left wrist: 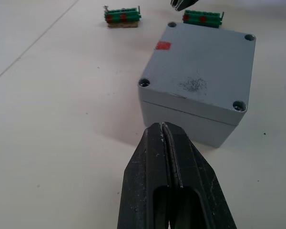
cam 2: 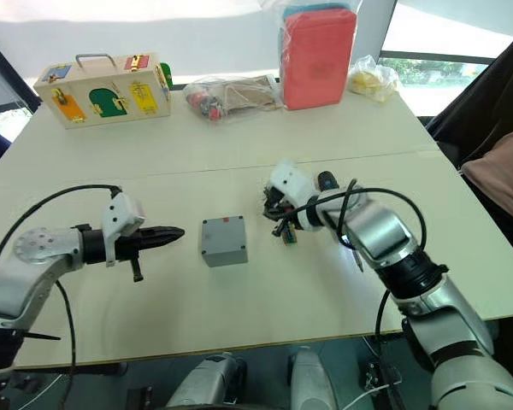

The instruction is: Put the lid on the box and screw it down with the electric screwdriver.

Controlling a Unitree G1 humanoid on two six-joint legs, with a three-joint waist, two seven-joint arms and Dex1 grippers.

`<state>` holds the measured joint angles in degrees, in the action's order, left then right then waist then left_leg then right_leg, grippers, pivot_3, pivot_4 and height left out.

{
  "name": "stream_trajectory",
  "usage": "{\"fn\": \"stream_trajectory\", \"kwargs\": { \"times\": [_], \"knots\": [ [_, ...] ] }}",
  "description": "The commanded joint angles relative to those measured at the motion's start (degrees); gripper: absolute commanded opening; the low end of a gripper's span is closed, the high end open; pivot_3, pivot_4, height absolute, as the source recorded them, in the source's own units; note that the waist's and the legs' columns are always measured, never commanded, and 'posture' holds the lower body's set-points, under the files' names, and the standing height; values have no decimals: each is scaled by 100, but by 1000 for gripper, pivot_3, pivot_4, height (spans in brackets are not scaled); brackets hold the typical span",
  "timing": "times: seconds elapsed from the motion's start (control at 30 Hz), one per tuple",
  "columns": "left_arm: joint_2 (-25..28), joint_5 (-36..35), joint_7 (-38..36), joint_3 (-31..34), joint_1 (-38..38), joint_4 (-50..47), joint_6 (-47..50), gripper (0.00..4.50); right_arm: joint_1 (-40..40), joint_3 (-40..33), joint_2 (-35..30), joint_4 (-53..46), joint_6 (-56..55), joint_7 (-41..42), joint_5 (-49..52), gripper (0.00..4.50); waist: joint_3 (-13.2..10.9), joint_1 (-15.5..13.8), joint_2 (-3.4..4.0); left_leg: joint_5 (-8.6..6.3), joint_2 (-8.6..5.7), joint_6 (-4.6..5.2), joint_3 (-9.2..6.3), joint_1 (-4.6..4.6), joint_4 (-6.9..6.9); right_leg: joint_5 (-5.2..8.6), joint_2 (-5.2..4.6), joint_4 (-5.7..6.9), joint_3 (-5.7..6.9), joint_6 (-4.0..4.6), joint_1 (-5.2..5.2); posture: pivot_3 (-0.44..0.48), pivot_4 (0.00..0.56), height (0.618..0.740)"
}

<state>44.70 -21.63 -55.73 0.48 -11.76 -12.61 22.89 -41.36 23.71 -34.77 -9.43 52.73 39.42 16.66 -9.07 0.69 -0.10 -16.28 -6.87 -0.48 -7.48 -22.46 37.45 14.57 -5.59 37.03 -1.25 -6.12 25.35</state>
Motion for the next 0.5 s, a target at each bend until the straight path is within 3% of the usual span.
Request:
{"fn": "stream_trajectory", "kwargs": {
  "times": [0.03,0.5],
  "knots": [
    [-180,171,88,-100,-147,202,-223,0,89,48,153,-227,-342,-12,-238,41,0,0,-1,0,0,0,0,2,1,0,0,2,0,0,-1,0,150,740],
    [-984,699,13,-698,-1080,1296,-683,0,326,335,429,-911,7,497,-183,41,3,-5,-6,1,-1,-2,-4,1,7,0,1,5,11,0,-3,0,150,740]
  ]
}}
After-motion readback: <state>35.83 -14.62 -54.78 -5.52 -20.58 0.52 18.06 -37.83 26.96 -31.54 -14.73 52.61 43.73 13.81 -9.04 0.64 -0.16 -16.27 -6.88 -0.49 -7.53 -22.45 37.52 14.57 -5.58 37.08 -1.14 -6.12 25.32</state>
